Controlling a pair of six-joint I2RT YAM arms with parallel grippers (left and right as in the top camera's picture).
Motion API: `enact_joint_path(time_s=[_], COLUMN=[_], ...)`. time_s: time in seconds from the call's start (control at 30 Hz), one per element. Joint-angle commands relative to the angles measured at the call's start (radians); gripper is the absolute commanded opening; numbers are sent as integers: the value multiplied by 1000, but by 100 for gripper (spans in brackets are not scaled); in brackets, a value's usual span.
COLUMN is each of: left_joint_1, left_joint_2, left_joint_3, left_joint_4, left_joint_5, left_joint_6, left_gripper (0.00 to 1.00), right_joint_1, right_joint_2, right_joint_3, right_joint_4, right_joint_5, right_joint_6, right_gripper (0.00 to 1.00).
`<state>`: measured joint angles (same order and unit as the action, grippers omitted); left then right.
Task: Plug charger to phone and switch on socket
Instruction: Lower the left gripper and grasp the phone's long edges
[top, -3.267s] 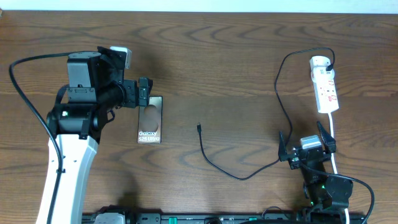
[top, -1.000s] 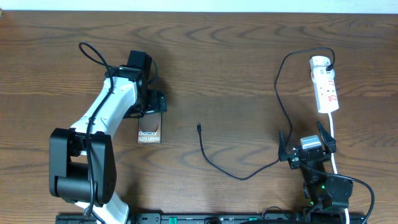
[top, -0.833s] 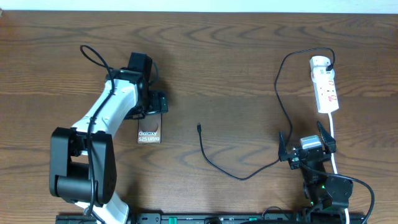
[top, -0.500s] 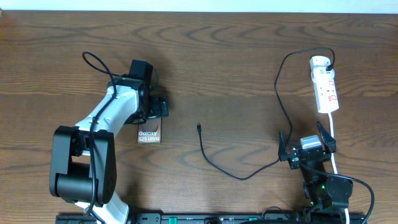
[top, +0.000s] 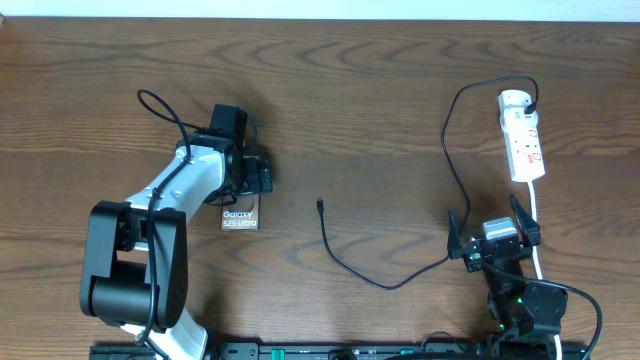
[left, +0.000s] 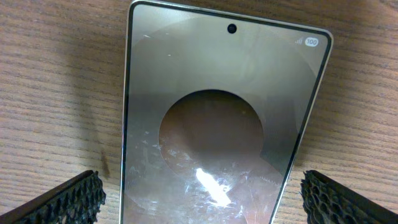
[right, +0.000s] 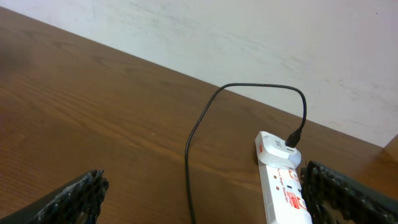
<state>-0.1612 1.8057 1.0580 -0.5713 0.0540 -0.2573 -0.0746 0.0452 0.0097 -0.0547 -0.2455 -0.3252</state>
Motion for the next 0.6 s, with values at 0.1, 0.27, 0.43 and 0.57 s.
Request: enact_joint_path(time_s=[0.1, 0.27, 0.43, 0.57], left_joint_1=[-17, -32, -51, -52], left_joint_2=[35, 84, 97, 96], left_joint_3=[-9, -9, -9, -9], left_joint_4=[2, 0, 1, -9], left_joint_5=[0, -2, -3, -10], left_joint_6=[39, 39, 39, 39], left_gripper=[98, 100, 96, 94], right_joint_1=[-3, -3, -3, -3], right_joint_2=[1, 1, 1, 1], right_joint_3=[-4, -4, -4, -4], right_joint_4=[-1, -1, -1, -1], right_joint_5=[8, 8, 8, 8], right_joint_6=[11, 11, 11, 11], right_gripper=[99, 99, 99, 99])
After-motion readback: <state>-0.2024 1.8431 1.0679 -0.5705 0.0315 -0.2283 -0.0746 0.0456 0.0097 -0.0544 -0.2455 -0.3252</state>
